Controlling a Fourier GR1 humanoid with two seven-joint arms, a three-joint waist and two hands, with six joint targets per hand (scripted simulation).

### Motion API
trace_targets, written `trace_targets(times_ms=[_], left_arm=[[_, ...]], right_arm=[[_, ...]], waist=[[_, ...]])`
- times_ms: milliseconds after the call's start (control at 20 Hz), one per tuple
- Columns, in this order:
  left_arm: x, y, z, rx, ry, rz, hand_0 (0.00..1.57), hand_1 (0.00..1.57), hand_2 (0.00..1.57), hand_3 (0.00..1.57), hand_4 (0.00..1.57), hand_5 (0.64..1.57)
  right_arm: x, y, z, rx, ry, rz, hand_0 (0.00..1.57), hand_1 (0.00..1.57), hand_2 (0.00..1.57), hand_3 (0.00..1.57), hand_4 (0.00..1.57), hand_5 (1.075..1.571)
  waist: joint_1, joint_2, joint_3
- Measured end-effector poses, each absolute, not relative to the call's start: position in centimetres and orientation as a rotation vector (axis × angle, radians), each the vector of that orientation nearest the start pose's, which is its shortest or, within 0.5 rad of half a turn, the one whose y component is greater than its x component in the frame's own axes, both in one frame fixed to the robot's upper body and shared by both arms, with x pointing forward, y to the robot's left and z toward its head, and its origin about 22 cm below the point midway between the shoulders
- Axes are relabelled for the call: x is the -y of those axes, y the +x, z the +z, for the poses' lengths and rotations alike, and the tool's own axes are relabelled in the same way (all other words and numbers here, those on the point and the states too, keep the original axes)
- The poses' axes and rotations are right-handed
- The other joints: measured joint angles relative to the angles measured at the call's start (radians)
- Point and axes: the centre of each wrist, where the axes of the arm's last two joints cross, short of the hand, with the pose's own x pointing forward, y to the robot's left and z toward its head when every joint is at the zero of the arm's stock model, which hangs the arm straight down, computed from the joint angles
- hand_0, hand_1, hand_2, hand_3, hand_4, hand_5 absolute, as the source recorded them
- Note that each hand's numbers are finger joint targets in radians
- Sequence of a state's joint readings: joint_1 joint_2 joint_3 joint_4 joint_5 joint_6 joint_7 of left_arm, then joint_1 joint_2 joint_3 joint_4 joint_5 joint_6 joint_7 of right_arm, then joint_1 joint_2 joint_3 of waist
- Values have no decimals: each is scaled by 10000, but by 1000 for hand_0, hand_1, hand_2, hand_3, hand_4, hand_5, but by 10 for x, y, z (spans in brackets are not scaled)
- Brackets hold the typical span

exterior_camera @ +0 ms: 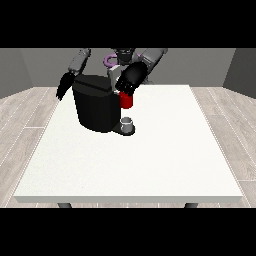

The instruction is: Insert the coffee pod into the coffee machine and close the lid

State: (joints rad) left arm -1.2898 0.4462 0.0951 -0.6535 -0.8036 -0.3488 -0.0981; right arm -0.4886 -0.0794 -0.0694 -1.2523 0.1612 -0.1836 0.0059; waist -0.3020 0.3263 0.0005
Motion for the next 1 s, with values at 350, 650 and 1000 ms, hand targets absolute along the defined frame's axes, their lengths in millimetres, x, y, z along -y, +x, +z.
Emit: trace_targets(times_ms=[350, 650, 1000], left_arm=[[-252, 460, 283, 15920, 8303, -11932, 1115, 1115, 1136, 1016, 0, 1571], [-253, 461, 282, 16419, 8269, -11624, 1206, 1206, 1179, 956, 0, 1571], [-256, 459, 299, 17169, 8360, -11507, 1232, 1232, 1211, 967, 0, 1571]], right_arm=[[212, 352, 65, 17347, -2608, 1107, 0, 0, 0, 0, 0, 1571], [206, 352, 70, 17479, -2578, 1097, 0, 0, 0, 0, 0, 1571], [199, 353, 74, 17688, -2581, 1240, 0, 0, 0, 0, 99, 1571]], waist=[[-67, 166, 2], [-150, 261, 8], [-285, 537, 8]])
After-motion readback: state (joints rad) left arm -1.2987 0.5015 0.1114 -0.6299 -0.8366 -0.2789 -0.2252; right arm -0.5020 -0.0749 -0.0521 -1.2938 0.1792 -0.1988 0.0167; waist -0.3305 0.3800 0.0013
